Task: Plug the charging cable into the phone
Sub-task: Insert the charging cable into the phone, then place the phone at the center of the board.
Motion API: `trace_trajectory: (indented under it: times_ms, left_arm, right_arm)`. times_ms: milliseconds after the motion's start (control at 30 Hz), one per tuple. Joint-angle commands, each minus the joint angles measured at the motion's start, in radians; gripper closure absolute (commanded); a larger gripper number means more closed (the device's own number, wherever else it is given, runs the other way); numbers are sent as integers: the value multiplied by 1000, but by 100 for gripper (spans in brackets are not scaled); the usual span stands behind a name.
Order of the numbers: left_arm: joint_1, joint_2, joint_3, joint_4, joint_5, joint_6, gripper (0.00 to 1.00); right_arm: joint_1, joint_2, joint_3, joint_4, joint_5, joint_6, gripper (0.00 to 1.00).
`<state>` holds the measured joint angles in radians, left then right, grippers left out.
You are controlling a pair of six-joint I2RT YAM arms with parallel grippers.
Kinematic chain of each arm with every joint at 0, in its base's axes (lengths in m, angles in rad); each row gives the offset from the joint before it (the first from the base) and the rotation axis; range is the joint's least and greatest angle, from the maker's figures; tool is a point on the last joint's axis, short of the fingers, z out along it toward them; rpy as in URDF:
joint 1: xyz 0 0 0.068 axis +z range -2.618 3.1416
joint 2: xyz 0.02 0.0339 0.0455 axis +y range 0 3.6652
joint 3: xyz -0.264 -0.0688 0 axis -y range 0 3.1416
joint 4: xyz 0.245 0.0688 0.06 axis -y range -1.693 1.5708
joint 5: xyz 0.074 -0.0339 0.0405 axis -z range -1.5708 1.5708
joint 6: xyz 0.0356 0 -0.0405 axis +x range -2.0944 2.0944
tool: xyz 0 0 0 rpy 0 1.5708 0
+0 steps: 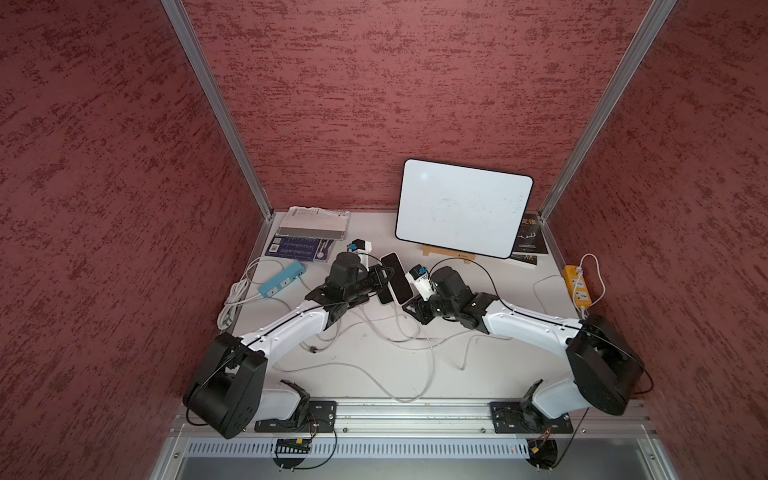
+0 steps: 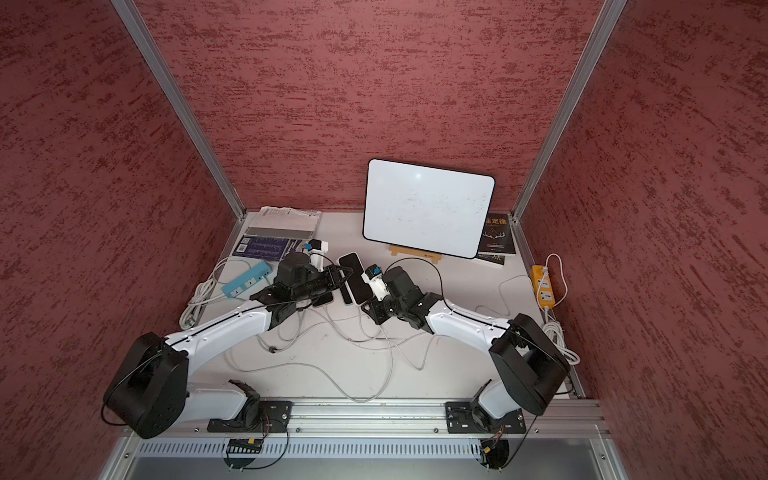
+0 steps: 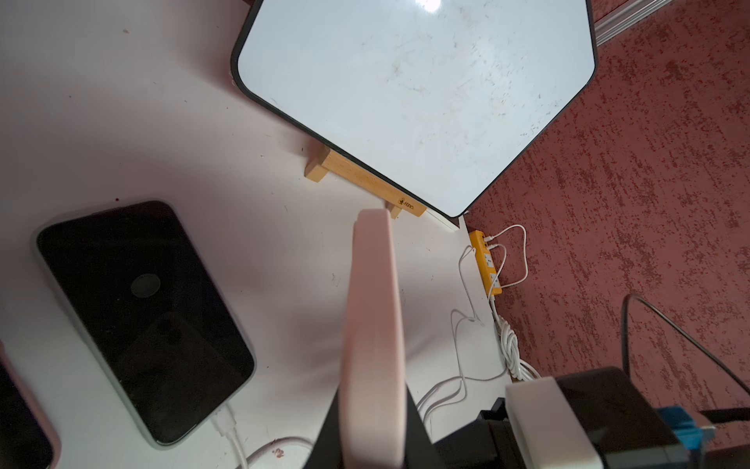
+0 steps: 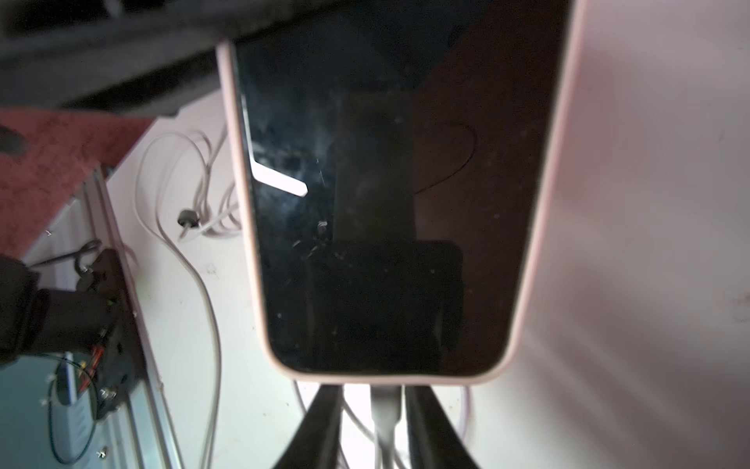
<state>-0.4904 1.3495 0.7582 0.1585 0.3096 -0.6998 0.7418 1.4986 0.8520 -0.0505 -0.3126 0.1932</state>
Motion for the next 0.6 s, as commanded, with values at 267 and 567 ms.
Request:
trace_trajectory:
  times_ms: [267, 567]
  left_arm:
    - [55, 67, 185, -45, 43, 17, 100]
    - [54, 85, 195, 5, 106, 11, 100]
  right_arm:
    - [-6, -157, 20, -49, 19, -9, 28]
    - [-32, -91, 185, -271, 119, -23, 1]
